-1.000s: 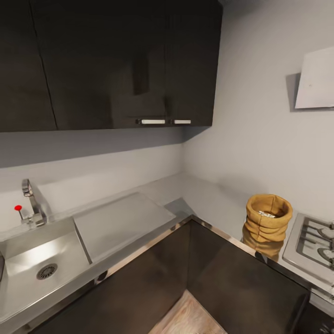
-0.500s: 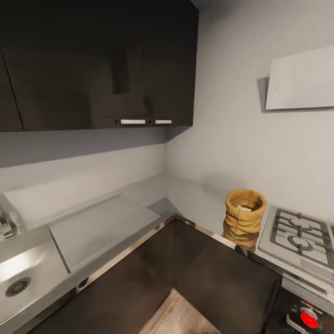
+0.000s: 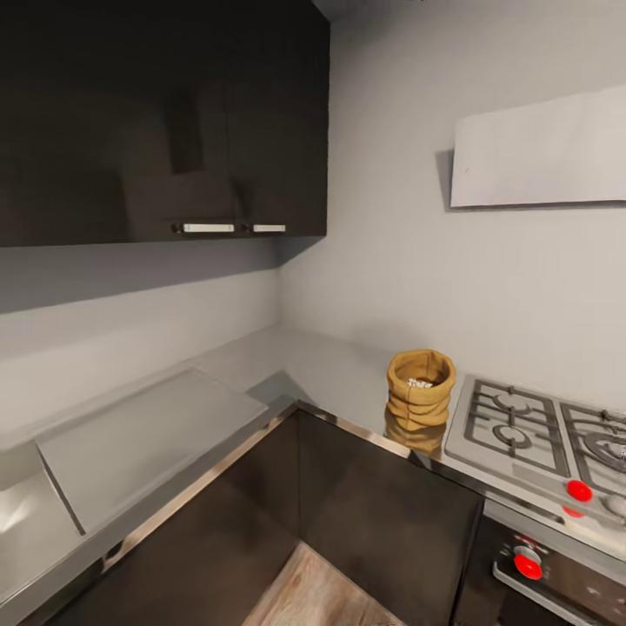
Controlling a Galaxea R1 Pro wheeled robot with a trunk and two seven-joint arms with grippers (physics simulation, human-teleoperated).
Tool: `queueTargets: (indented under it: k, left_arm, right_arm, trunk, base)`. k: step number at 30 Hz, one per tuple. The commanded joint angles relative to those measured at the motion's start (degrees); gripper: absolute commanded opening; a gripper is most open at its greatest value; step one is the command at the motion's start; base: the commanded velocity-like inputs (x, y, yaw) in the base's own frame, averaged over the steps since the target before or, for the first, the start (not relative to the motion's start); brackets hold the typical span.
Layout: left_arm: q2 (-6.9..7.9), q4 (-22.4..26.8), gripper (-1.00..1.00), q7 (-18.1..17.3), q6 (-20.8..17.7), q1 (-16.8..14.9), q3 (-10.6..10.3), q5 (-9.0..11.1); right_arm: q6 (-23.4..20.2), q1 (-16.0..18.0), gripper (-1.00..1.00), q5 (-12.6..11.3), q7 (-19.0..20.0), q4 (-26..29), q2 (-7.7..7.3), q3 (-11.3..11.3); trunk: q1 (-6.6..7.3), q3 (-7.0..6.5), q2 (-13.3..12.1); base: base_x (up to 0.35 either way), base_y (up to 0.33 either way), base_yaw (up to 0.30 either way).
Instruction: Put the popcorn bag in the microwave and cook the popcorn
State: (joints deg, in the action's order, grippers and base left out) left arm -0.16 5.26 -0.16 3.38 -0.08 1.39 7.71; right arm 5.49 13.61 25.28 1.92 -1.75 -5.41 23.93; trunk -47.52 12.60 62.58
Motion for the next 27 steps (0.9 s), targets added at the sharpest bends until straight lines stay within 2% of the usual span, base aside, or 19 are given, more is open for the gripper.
queueTargets:
  k: [1,16,22,27]
  left_arm:
    - [-0.01,0.0,1.00,0.0,0.1,0.0,0.1,0.4]
    - [-0.01,0.0,1.00,0.0,0.1,0.0,0.1,0.5]
    - [-0.01,0.0,1.00,0.0,0.1,0.0,0.1,0.5]
    - [-0.01,0.0,1.00,0.0,0.1,0.0,0.1,0.5]
  right_arm:
    - [0.3,0.1,1.00,0.4,0.1,-0.2,-0.04,0.5]
    - [0.1,0.1,1.00,0.4,0.1,-0.2,0.07,0.4]
    - [0.3,-2.3,1.00,0.5,0.1,-0.2,2.08,0.4]
    - [0.3,-2.6,1.00,0.5,0.1,-0.2,2.35,0.4]
  trunk:
    - [0.00,0.07,0.0]
    - [0.00,0.07,0.0]
    - [0.00,0.07,0.0]
    - [0.00,0.07,0.0]
  base:
    - [0.000,0.000,-0.247]
    - [0.000,0.000,-0.247]
    - [0.000,0.000,-0.247]
    - [0.000,0.000,-0.247]
